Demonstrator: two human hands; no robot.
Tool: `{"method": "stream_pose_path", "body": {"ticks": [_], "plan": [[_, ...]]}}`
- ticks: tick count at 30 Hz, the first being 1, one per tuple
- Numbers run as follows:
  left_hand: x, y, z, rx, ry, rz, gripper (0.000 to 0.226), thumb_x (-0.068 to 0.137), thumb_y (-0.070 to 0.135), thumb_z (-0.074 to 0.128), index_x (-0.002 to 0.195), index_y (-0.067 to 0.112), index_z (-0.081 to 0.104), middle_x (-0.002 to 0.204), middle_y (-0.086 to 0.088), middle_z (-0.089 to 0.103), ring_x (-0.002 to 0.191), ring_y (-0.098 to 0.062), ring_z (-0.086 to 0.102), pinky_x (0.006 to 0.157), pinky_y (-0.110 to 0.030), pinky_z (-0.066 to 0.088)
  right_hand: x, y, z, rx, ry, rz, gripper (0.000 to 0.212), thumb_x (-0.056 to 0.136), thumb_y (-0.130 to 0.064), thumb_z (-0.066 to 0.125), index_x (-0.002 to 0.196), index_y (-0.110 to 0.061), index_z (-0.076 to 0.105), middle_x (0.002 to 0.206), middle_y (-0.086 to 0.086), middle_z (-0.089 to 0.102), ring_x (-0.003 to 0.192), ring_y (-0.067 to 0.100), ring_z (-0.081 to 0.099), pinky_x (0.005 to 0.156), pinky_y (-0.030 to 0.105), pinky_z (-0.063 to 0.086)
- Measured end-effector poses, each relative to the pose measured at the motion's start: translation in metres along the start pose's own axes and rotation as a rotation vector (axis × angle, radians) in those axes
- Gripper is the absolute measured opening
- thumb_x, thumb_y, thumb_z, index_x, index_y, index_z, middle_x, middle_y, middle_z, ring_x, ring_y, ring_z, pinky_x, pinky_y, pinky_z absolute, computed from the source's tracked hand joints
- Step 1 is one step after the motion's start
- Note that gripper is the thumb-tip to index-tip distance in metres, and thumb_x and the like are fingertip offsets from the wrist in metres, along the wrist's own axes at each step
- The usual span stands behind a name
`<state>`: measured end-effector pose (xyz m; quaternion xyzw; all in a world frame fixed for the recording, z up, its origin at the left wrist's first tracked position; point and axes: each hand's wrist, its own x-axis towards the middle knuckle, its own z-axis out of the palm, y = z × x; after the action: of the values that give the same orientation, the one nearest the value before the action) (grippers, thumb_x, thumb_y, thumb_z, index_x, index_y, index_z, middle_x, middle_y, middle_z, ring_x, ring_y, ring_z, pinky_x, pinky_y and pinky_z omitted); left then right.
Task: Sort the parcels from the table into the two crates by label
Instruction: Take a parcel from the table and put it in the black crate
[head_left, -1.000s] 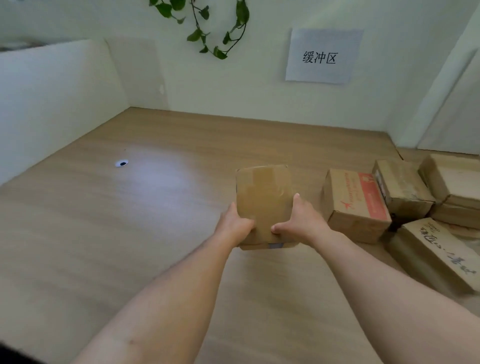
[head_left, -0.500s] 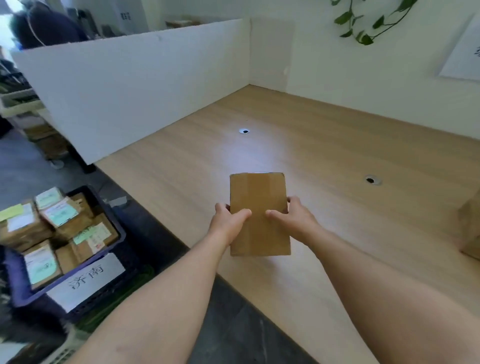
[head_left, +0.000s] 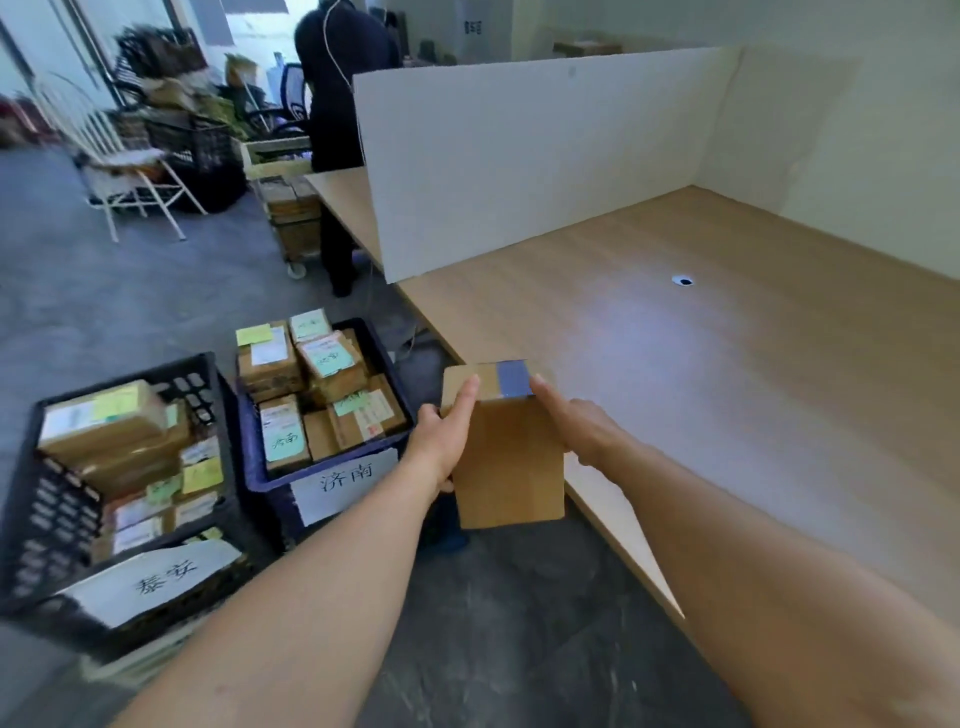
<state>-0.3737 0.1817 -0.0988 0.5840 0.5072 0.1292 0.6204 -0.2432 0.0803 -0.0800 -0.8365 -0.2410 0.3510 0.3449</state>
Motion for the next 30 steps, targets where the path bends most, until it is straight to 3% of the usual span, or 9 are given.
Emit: {"method": "stream_pose_path", "body": {"ticks": [7,10,13,15,17,20,24,27,30], "plan": [[0.025,-0.027,-0.074,-0.065,0.15,-0.031,0.074,0.094,0.059,0.044,0.151,0.017,0.021,0.144,-0.008,0.04,0.126,-0.032,0.045,0.096,-0.043,0.044,0.029,-0.043,0.066,-0.192,-0.025,-0.058,0.066,0.096,-0.063,0.032,0.121,-0.007,0.057,0.108,0.01,0.06,0.094,0.028,0.061,0.089,0.038,0.052],[0.032,-0.035,-0.096,-0.087,0.166,-0.075,0.061,0.093,0.052,0.049,0.139,0.016,0.034,0.128,-0.009,0.05,0.115,-0.029,0.051,0.097,-0.045,0.047,0.045,-0.058,0.087,-0.239,-0.068,-0.075,0.049,0.097,-0.054,0.041,0.114,-0.011,0.058,0.103,0.007,0.063,0.089,0.023,0.062,0.087,0.038,0.055],[0.038,-0.037,-0.116,-0.1,0.174,-0.108,0.053,0.094,0.044,0.052,0.134,0.014,0.036,0.123,-0.009,0.051,0.109,-0.027,0.052,0.087,-0.041,0.049,0.058,-0.07,0.103,-0.237,-0.122,-0.119,0.038,0.098,-0.042,0.046,0.116,-0.01,0.056,0.102,0.006,0.061,0.091,0.021,0.06,0.085,0.036,0.055],[0.047,-0.037,-0.128,-0.07,0.169,-0.112,0.058,0.091,0.038,0.054,0.14,0.016,0.031,0.125,-0.009,0.05,0.108,-0.027,0.053,0.089,-0.044,0.049,0.069,-0.078,0.11,-0.246,-0.173,-0.165,0.042,0.098,-0.034,0.048,0.135,-0.014,0.045,0.108,0.003,0.057,0.092,0.018,0.058,0.077,0.033,0.056],[0.058,-0.034,-0.138,-0.017,0.156,-0.101,0.078,0.087,0.03,0.055,0.152,0.029,0.014,0.133,-0.007,0.047,0.112,-0.03,0.053,0.096,-0.049,0.048,0.084,-0.084,0.117,-0.236,-0.242,-0.179,0.065,0.098,-0.029,0.05,0.153,-0.026,0.016,0.124,0.003,0.054,0.097,0.019,0.059,0.071,0.032,0.057],[0.075,-0.027,-0.147,0.028,0.125,-0.106,0.091,0.085,0.016,0.051,0.152,0.046,-0.002,0.122,-0.001,0.053,0.105,-0.03,0.058,0.086,-0.042,0.051,0.108,-0.097,0.127,-0.268,-0.347,-0.207,0.079,0.099,-0.026,0.05,0.152,-0.039,-0.007,0.126,0.006,0.056,0.097,0.021,0.063,0.069,0.035,0.059],[0.102,-0.013,-0.158,0.086,0.098,-0.135,0.081,0.085,0.007,0.05,0.148,0.045,0.016,0.124,-0.006,0.05,0.105,-0.03,0.057,0.073,-0.035,0.051,0.145,-0.114,0.135,-0.283,-0.464,-0.211,0.061,0.097,-0.015,0.051,0.147,-0.034,0.022,0.111,0.002,0.054,0.091,0.019,0.061,0.07,0.037,0.06],[0.128,-0.007,-0.164,0.078,0.132,-0.162,0.044,0.087,0.013,0.051,0.124,0.035,0.041,0.119,-0.01,0.053,0.105,-0.029,0.055,0.081,-0.041,0.052,0.172,-0.123,0.139,-0.221,-0.485,-0.17,0.037,0.096,-0.016,0.054,0.129,-0.023,0.04,0.104,0.001,0.056,0.092,0.019,0.061,0.075,0.037,0.059],[0.151,-0.004,-0.169,0.058,0.202,-0.168,0.011,0.091,0.026,0.055,0.099,0.025,0.047,0.109,-0.005,0.058,0.102,-0.025,0.057,0.085,-0.042,0.053,0.195,-0.132,0.146,-0.169,-0.491,-0.165,0.02,0.094,-0.026,0.059,0.109,-0.019,0.049,0.105,0.002,0.061,0.094,0.019,0.062,0.084,0.04,0.057]]}}
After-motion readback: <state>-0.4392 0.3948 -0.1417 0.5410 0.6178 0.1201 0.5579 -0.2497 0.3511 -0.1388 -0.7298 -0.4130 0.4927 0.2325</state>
